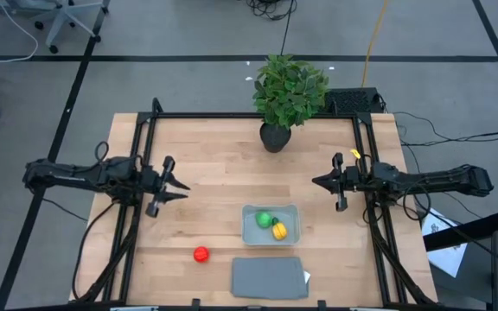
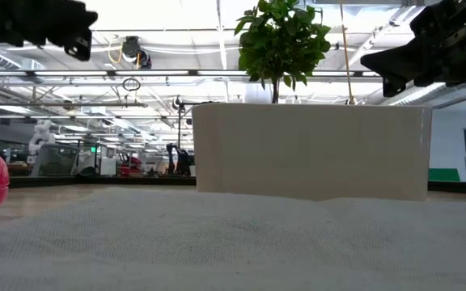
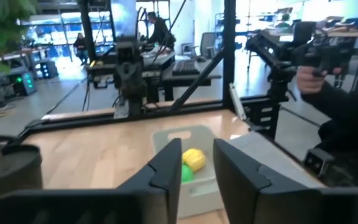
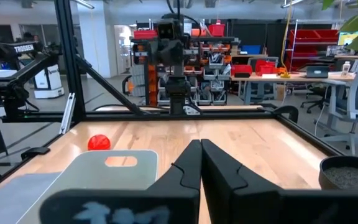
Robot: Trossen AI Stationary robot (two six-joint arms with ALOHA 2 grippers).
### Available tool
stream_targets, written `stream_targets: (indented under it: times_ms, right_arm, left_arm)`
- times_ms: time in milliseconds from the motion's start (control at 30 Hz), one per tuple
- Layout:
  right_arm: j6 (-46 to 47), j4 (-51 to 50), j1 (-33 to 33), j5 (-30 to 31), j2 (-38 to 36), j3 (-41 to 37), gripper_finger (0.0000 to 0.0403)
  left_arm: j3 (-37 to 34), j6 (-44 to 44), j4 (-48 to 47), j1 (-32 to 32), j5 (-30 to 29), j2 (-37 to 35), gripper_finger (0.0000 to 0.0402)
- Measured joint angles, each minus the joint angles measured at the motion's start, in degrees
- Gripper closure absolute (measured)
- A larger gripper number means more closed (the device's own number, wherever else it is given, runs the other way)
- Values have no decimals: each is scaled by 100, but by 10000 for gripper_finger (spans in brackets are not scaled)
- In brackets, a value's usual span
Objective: Pick and placing Produce into tupperware
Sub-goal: Put the tomato into the bin
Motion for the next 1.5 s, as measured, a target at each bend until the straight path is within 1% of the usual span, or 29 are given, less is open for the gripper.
stream_targets:
  times_ms: [167,233,333,433,600,667,733,867,967,1067,1133,1200,1333,1433,1500]
  right_arm:
    - [0,-2,0,0,0,0,403]
    - [0,-12,0,0,0,0,403]
    - [2,-83,2,0,0,0,403]
    - [55,-114,4,-1,0,0,403]
    - [103,-131,4,-2,0,0,403]
    - [103,-143,4,0,2,0,403]
    - [104,-160,4,-1,1,0,403]
    - [103,-267,4,-2,2,0,403]
    - [103,-283,4,-1,2,0,403]
    - [103,-281,4,0,2,0,403]
    - [101,-280,4,0,2,0,403]
    - [101,-284,4,0,2,0,403]
    - [102,-286,4,0,2,-2,403]
    - [101,-289,4,0,2,0,403]
    - [101,-293,4,0,2,0,403]
  left_arm:
    - [395,-31,2,-313,-391,329,266]
    - [541,-24,-72,-398,-564,492,259]
    - [758,127,-163,-491,-606,708,258]
    - [953,251,-251,-602,-606,893,269]
    - [1331,379,-335,-803,-614,1144,301]
    - [1550,381,-537,-920,-636,1253,314]
    - [1757,304,-875,-1069,-853,1388,326]
    - [2205,-114,-1523,-1418,-1537,1800,349]
    - [2573,-524,-2026,-1658,-1802,2201,371]
    - [2943,-898,-2331,-1874,-1853,2590,392]
    - [3192,-1069,-2596,-2011,-1852,2881,398]
    - [3493,-1304,-2971,-2130,-1860,3168,395]
    - [4178,-1979,-4004,-2271,-2081,3813,393]
    - [4637,-2489,-4697,-2291,-2082,4285,399]
    - [4933,-2814,-5157,-2291,-2040,4566,396]
